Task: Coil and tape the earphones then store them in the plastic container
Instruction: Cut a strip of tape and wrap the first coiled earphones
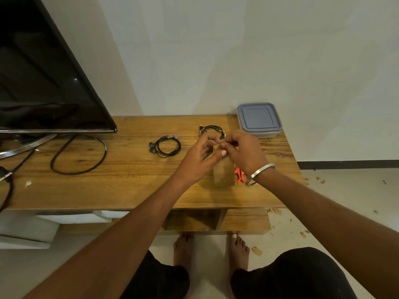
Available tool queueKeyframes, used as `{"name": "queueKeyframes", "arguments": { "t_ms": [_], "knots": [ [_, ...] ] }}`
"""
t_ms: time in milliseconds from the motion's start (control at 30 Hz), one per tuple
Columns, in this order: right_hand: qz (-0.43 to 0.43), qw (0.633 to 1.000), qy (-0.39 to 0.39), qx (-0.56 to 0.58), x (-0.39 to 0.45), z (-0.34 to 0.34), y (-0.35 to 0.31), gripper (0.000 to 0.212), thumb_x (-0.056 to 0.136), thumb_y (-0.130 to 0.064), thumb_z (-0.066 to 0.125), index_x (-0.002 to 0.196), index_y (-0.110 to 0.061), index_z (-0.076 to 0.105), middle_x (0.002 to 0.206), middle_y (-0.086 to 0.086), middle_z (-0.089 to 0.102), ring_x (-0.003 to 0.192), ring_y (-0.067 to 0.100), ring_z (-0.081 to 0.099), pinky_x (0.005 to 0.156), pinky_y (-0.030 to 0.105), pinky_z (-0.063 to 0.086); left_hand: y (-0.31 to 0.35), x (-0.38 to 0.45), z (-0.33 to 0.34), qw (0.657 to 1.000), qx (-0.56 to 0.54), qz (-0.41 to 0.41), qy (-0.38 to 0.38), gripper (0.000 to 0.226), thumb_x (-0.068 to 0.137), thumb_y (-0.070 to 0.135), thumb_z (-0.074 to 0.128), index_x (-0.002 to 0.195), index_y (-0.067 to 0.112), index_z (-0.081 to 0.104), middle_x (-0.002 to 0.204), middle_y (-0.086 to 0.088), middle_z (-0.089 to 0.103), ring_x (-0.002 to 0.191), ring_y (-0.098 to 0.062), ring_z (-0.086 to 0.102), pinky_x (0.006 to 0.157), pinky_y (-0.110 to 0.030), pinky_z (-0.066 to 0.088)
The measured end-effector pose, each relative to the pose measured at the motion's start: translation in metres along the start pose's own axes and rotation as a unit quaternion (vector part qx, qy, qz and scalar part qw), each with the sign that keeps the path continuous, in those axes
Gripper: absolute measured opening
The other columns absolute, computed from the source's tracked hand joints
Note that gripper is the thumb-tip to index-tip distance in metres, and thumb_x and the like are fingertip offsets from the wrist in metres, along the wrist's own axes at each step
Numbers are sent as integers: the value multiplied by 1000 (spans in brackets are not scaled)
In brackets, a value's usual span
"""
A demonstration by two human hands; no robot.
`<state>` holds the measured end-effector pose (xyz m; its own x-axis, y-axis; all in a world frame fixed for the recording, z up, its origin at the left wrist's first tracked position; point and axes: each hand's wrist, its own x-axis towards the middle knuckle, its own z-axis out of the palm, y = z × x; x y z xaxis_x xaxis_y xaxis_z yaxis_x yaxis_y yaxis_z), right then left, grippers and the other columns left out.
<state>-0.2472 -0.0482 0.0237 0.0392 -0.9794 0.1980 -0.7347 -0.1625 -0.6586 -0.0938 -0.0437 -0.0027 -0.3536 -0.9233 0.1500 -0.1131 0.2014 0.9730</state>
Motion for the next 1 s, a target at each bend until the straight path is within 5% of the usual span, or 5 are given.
{"name": "queueKeyframes", "arguments": {
  "t_ms": [200, 300, 400, 633, 1000],
  "knots": [
    [-20, 1000, 10, -8, 2, -3, 1, 7, 86, -5, 61, 82, -6, 67, 85, 2, 58, 75, 11, 51, 64, 15, 35, -5, 1, 4, 998, 28, 51, -15, 8, 94, 12, 62, 102, 11, 60, 103, 2, 62, 103, -12, 61, 95, -35, 50],
    [-10, 1000, -1, -11, 2, -3, 5, 7, 86, -5, 61, 82, -6, 67, 88, 4, 60, 78, 15, 54, 69, 21, 42, -9, 0, 3, 995, 83, 43, -32, 19, 89, 28, 67, 105, 18, 66, 109, 4, 64, 111, -13, 59, 101, -39, 47],
    [25, 1000, -2, 4, -2, 1, 14, 7, 87, -9, 61, 83, -5, 66, 91, 7, 62, 81, 19, 58, 75, 32, 49, -10, -4, 2, 990, 123, 40, -64, 28, 83, 38, 72, 107, 25, 70, 113, 10, 63, 117, -11, 55, 104, -39, 44],
    [57, 997, -41, 18, 4, -1, 17, 10, 88, -18, 63, 88, -9, 68, 97, 4, 64, 87, 14, 54, 74, 23, 37, -7, -6, 2, 992, 112, 29, -46, 31, 80, 43, 71, 107, 28, 73, 108, 9, 65, 111, -8, 57, 99, -28, 44],
    [119, 981, -89, 128, 9, -8, 12, 11, 89, -20, 64, 78, -21, 60, 81, -2, 62, 80, 22, 66, 72, 35, 58, -9, -4, 4, 996, 89, 11, -18, 39, 76, 41, 74, 109, 21, 73, 110, 2, 66, 109, -9, 61, 100, -34, 47]
  ]
}}
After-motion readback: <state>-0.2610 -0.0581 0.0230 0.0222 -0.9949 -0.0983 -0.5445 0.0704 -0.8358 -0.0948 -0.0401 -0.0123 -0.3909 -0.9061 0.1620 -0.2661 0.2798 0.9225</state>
